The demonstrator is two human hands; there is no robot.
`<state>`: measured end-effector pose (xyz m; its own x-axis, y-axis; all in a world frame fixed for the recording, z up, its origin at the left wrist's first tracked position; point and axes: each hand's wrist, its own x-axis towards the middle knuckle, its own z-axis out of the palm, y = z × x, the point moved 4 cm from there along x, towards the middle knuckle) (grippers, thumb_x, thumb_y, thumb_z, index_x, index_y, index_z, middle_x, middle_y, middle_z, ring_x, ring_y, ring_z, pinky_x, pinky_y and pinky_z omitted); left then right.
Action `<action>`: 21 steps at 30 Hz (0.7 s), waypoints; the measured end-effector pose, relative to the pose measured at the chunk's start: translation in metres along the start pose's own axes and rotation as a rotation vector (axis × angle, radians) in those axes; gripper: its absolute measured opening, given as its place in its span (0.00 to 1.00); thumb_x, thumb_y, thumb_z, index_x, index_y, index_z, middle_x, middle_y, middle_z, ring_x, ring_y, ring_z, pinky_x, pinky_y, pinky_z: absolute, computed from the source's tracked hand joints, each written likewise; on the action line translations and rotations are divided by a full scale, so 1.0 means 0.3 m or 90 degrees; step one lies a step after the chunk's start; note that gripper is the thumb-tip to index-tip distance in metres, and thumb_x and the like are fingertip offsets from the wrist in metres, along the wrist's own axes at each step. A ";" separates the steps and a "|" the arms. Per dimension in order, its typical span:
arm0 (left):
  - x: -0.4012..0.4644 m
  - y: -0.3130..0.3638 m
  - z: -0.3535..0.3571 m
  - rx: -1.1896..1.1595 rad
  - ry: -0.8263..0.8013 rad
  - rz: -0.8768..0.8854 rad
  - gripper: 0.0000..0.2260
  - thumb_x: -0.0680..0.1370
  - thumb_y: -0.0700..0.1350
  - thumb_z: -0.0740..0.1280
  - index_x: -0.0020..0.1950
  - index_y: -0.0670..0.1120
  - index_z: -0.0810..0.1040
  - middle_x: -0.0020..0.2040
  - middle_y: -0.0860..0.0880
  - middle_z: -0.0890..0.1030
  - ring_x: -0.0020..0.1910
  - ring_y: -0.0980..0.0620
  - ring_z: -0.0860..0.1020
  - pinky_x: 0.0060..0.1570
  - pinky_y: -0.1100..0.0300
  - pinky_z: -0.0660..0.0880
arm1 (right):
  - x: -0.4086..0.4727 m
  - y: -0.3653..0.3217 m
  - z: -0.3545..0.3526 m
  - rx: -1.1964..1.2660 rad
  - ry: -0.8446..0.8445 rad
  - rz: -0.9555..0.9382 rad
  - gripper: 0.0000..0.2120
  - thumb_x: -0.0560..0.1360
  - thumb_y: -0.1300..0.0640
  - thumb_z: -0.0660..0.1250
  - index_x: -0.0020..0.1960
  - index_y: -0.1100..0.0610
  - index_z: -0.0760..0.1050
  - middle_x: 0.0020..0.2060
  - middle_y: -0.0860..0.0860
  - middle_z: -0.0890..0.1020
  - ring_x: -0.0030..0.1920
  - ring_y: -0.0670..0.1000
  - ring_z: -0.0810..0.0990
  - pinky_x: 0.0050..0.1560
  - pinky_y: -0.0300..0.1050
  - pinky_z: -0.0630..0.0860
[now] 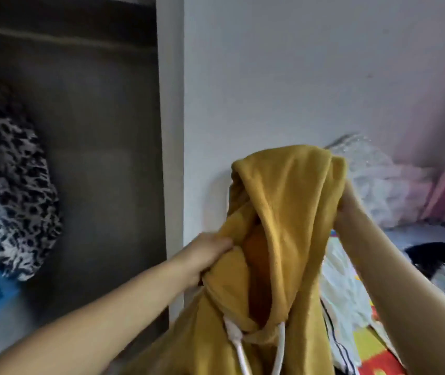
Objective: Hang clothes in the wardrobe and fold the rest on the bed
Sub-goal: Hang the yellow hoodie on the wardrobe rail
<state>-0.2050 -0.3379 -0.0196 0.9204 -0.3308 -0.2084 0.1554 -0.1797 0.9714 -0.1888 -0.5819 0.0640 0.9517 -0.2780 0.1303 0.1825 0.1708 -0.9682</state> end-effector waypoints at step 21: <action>-0.408 -0.221 -1.248 0.113 0.383 -0.015 0.14 0.71 0.54 0.73 0.53 0.50 0.80 0.52 0.47 0.84 0.48 0.49 0.82 0.47 0.56 0.79 | -0.199 0.635 1.131 -0.056 -0.283 0.278 0.07 0.79 0.59 0.60 0.52 0.59 0.75 0.43 0.57 0.81 0.42 0.53 0.83 0.36 0.47 0.81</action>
<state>-0.1937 0.0615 -0.0157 0.9665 0.2446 -0.0784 0.1630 -0.3484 0.9231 -0.1272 -0.2121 -0.0559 0.9490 0.2225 -0.2236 -0.2496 0.0961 -0.9636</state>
